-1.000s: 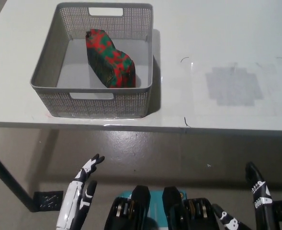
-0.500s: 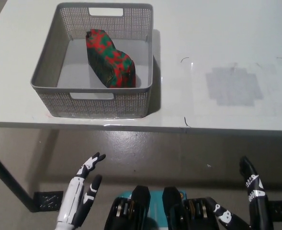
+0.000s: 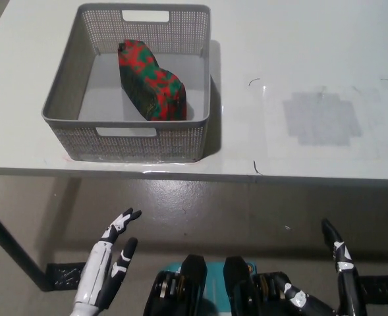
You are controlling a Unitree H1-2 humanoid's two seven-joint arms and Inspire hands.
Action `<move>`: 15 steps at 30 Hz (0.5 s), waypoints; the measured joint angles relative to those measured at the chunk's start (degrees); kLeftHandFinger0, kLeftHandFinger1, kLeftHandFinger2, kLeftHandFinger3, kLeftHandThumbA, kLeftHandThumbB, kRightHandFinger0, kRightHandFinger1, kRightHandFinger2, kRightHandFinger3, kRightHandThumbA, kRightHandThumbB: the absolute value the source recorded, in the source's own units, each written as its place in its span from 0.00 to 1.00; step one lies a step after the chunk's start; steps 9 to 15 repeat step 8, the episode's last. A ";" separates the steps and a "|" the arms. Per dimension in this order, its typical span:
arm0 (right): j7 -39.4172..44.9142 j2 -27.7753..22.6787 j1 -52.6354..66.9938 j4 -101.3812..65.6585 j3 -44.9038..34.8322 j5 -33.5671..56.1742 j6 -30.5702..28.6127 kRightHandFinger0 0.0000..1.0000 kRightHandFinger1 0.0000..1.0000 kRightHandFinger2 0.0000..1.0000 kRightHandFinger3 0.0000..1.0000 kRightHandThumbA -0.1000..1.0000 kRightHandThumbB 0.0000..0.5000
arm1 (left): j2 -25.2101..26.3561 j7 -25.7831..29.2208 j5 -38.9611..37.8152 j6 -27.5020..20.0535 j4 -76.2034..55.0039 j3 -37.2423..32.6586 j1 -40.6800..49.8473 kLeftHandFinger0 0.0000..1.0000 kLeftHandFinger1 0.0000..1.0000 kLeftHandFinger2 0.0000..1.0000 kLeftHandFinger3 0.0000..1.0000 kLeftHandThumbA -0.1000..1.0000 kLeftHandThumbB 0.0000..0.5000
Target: Use the right hand to pick up a bag of coffee beans on the right hand side and place it into a container on the left hand side
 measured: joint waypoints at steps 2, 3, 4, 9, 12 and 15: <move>-0.22 0.16 0.22 -0.01 0.00 -0.85 0.44 1.00 1.00 1.00 1.00 0.90 0.35 | 0.00 0.00 -0.25 -0.12 0.01 0.07 0.37 1.00 1.00 1.00 1.00 1.00 0.77; -0.33 0.23 0.35 -0.01 0.00 -1.27 0.62 1.00 1.00 1.00 1.00 0.90 0.35 | 0.00 0.00 -0.39 -0.21 0.01 0.09 0.57 1.00 1.00 1.00 1.00 1.00 0.76; -0.48 0.30 0.46 -0.01 0.00 -1.87 0.88 1.00 1.00 1.00 1.00 0.90 0.35 | 0.00 0.00 -0.52 -0.25 0.01 0.10 0.76 1.00 1.00 1.00 1.00 1.00 0.76; -0.75 0.35 0.78 -0.01 0.00 -2.92 1.15 1.00 1.00 1.00 1.00 0.90 0.34 | 0.00 0.00 -0.69 -0.35 0.00 0.09 1.17 1.00 1.00 1.00 1.00 1.00 0.75; -0.75 0.35 0.78 -0.01 0.00 -2.92 1.15 1.00 1.00 1.00 1.00 0.90 0.34 | 0.00 0.00 -0.69 -0.35 0.00 0.09 1.17 1.00 1.00 1.00 1.00 1.00 0.75; -0.75 0.35 0.78 -0.01 0.00 -2.92 1.15 1.00 1.00 1.00 1.00 0.90 0.34 | 0.00 0.00 -0.69 -0.35 0.00 0.09 1.17 1.00 1.00 1.00 1.00 1.00 0.75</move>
